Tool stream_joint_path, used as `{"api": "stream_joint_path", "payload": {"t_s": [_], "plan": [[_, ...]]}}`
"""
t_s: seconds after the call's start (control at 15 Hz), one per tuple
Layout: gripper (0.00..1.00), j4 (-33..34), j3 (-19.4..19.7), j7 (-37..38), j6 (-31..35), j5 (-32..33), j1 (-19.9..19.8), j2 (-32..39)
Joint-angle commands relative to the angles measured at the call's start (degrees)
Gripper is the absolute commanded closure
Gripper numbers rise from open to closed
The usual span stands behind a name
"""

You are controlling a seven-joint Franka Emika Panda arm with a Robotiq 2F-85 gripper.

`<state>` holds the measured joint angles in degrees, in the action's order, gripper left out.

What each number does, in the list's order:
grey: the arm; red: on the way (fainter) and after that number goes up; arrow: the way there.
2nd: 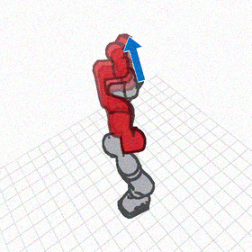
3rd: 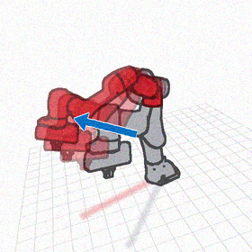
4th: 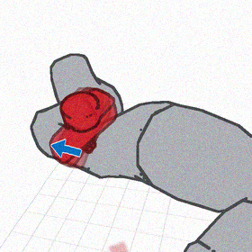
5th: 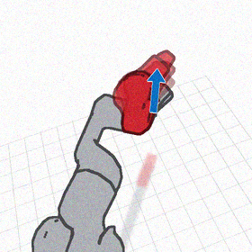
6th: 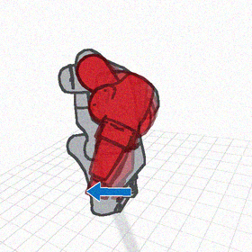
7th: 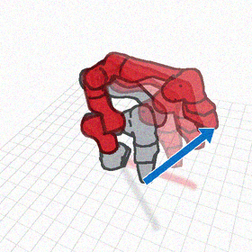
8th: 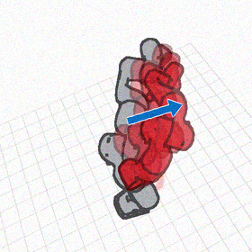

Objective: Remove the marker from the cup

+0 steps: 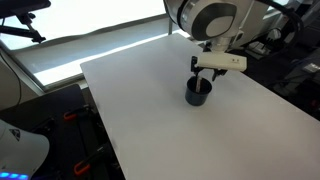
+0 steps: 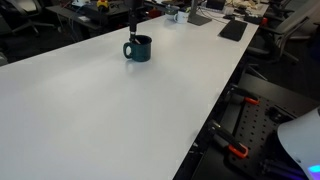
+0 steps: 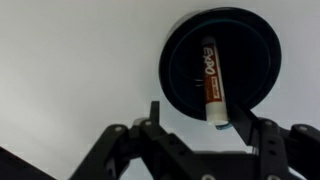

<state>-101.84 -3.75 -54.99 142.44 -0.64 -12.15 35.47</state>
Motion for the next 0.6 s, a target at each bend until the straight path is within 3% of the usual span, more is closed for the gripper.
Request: {"api": "stream_joint_path", "payload": {"t_s": [0.0,0.07,0.53], "plan": [[0.4,-0.13,-0.74,-0.51,0.14,0.05,-0.42,0.09],[0.4,-0.1,-0.82,-0.54,0.08,-0.01,-0.48,0.19],[0.99,0.06,-1.14,-0.44,-0.28,-0.79,-0.99,-0.02]]}}
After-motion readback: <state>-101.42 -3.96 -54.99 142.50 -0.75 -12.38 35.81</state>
